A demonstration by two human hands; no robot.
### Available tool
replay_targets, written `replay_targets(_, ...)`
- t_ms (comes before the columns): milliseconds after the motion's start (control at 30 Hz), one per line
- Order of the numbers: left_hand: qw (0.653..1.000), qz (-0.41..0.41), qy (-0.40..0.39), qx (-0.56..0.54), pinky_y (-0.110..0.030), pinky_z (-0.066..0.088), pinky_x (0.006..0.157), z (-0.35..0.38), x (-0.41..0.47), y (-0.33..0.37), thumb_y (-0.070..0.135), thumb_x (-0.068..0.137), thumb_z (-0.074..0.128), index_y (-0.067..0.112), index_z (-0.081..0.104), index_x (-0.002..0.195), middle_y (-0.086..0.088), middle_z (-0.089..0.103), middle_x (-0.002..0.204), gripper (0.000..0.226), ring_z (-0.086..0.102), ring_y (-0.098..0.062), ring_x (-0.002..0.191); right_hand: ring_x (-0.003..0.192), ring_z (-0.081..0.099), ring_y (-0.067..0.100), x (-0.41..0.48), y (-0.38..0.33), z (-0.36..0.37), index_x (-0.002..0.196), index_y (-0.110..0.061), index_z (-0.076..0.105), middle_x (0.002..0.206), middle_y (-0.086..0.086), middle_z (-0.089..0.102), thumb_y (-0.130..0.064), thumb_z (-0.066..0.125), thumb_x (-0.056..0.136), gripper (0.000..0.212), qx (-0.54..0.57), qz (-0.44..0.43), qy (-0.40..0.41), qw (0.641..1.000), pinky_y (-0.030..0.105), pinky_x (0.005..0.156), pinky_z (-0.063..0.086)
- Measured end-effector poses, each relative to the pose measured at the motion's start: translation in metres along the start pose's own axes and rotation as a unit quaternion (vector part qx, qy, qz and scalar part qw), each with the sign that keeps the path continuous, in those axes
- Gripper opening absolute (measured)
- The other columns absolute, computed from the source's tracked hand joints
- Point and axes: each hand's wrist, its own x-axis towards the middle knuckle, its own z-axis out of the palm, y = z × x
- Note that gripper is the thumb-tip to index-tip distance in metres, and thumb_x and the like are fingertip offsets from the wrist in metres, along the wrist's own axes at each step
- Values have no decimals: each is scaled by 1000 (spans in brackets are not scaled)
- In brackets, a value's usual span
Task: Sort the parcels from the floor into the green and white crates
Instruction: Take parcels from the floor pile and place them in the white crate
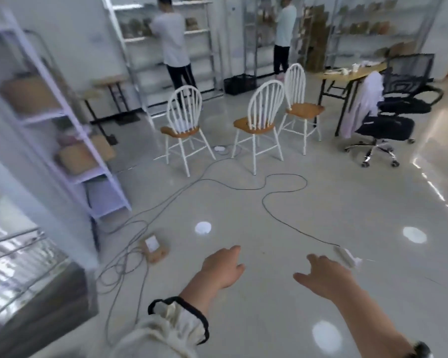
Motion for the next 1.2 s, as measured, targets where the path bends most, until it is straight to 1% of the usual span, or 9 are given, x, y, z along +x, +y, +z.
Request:
replay_targets(200,970,-231,10,-80,-36,39,102,5,-48,-181,39,97,44,21,27,148,-9,44,144,57,45,-26,129,130,44,22,72,-132,24,145,-24,29,146,0,39,-63,45,84,74,-62,-142,-92,984,34,101,40)
replay_targets(367,904,-391,5,-173,-29,36,103,57,-104,-285,31,98,44,20,25,150,-6,36,151,56,41,-22,133,134,40,20,127,-214,59,147,-21,28,150,2,35,-63,45,85,77,-119,-205,-165,957,35,106,36)
replay_targets(467,874,-448,-24,-189,-32,34,106,107,-125,-334,33,98,44,20,28,148,-5,38,150,55,40,-22,134,132,42,21,160,-266,95,145,-20,30,148,2,39,-62,47,85,75,-157,-235,-176,943,35,104,38)
replay_targets(600,844,-476,-87,-231,-32,31,109,183,-118,-387,34,97,44,20,27,149,-4,35,152,57,37,-22,137,129,45,22,196,-331,164,144,-22,33,144,2,42,-60,47,86,70,-179,-258,-191,930,35,101,40)
replay_targets(700,838,-473,-113,-246,-31,32,108,236,-90,-429,33,97,44,20,28,148,-3,37,151,56,38,-21,136,127,46,23,225,-370,228,142,-21,37,141,3,46,-59,48,86,68,-189,-260,-202,925,38,103,39)
replay_targets(867,835,-475,-83,-264,-32,34,106,332,-15,-538,28,96,45,16,31,147,-8,42,147,54,41,-24,133,125,48,23,295,-431,367,140,-22,39,139,0,48,-61,47,85,68,-186,-273,-187,925,39,101,40)
replay_targets(1000,834,-481,-39,-269,-32,38,102,434,52,-625,26,96,44,17,28,149,-9,45,144,56,45,-25,129,121,50,23,366,-467,509,136,-22,43,134,0,52,-63,42,85,66,-186,-277,-178,926,39,100,39)
replay_targets(1100,844,-467,-14,-262,-34,43,98,501,99,-680,32,98,41,19,23,151,-13,45,142,57,52,-27,121,124,47,25,414,-488,609,136,-20,43,137,1,49,-63,36,87,66,-216,-282,-175,918,41,102,34)
replay_targets(1200,829,-467,25,-307,-33,38,101,545,135,-720,42,99,40,18,21,152,-12,40,147,60,46,-27,128,127,43,27,449,-511,694,139,-18,41,140,3,47,-62,28,90,67,-244,-288,-181,908,46,106,26)
